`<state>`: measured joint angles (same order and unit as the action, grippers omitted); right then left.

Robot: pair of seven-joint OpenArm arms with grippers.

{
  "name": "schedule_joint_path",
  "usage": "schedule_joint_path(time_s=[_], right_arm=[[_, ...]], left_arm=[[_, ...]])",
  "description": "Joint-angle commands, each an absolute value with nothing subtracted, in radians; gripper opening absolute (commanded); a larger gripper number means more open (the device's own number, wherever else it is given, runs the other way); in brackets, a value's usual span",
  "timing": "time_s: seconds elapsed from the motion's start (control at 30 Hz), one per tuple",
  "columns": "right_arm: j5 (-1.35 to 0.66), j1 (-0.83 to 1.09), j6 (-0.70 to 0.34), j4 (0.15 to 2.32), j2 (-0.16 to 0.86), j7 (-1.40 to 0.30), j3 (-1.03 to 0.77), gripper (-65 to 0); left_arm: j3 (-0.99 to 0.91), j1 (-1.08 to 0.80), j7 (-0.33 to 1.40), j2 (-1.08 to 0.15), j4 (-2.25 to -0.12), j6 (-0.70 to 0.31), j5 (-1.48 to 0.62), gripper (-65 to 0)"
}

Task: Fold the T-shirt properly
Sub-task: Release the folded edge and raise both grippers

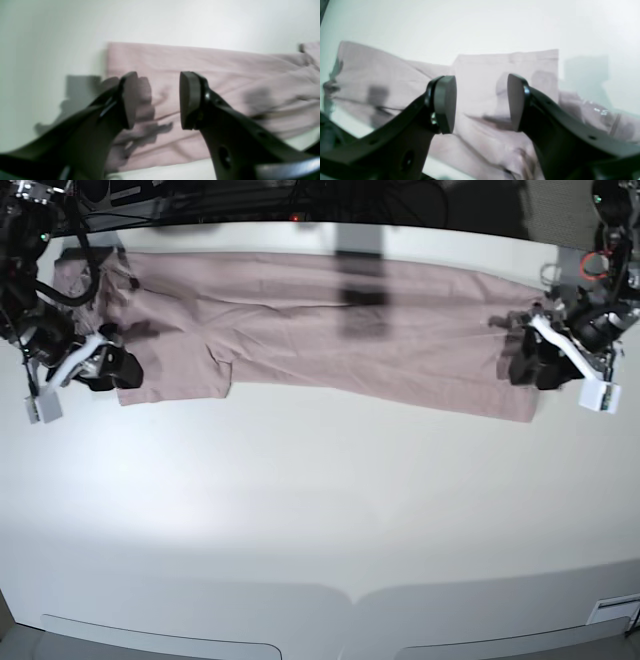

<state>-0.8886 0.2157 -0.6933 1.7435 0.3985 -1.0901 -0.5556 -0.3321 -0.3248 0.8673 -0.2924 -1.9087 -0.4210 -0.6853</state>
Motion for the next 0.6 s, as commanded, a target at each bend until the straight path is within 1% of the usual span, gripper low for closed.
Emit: schedule_joint_path(time_s=[0.0, 0.1, 0.27, 0.43, 0.57], right_arm=[[-0.873, 0.205, -0.698, 1.759, 0.395, -1.078, -0.562, -32.0], [-0.801, 0.213, -0.698, 1.758, 0.339, -1.085, -0.562, -32.0], [-0.765, 0.256, -0.698, 1.756, 0.296, -1.070, -0.562, -32.0], [-0.758, 0.258, -0.698, 1.755, 0.276, -1.061, -0.562, -32.0], [-0.711, 0.258, -0.698, 1.748, 0.274, -1.048, -0.561, -32.0]], left_arm=[[-0.337, -0.323, 0.847, -0.286, -1.924, -0.424, -0.691, -38.4], [-0.337, -0.334, 0.852, -0.242, -1.924, -0.427, -0.656, -38.4], [-0.318, -0.350, 0.854, -0.198, -1.902, -0.438, -0.655, -38.4], [-0.249, -0.332, 0.808, -0.197, -1.753, -0.444, -0.651, -38.4], [-0.227, -0.293, 0.810, -0.197, -1.662, -0.445, -0.578, -38.4]])
